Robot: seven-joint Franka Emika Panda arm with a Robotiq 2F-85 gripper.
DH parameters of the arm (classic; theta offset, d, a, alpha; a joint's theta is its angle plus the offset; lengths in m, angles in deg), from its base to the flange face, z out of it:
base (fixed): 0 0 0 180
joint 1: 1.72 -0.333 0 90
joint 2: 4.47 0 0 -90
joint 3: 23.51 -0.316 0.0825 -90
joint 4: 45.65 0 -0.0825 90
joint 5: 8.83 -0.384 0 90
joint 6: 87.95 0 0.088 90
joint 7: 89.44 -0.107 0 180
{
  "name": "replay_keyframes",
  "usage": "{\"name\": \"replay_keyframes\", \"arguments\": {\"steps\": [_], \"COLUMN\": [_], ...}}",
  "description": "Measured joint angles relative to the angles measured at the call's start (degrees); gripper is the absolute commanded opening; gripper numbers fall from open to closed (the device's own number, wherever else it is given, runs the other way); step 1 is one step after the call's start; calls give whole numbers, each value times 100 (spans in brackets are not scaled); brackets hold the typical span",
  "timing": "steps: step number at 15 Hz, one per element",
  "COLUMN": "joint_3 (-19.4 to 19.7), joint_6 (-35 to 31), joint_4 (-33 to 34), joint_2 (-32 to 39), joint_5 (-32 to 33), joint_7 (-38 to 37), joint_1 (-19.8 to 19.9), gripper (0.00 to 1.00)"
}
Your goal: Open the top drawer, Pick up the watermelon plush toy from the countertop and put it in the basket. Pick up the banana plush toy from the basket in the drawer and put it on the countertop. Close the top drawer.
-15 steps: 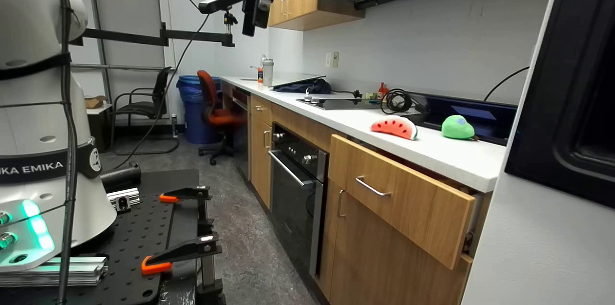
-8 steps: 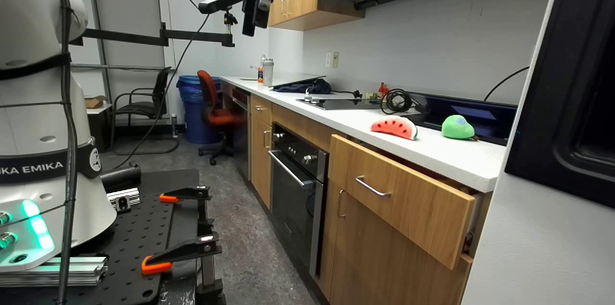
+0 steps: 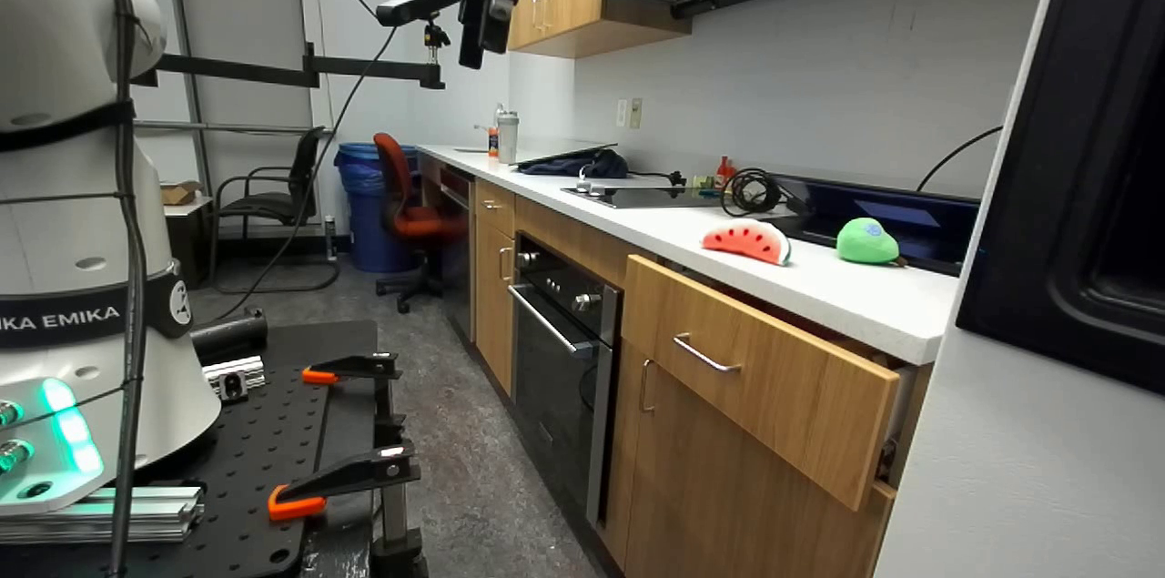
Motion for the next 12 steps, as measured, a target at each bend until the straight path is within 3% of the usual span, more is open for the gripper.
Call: {"name": "replay_keyframes", "arguments": {"steps": [12], "joint_3": [-202], "joint_6": [-125], "joint_4": [29], "joint_2": [322], "joint_5": [176], "joint_7": [14], "joint_1": [-36], "gripper": [100]}}
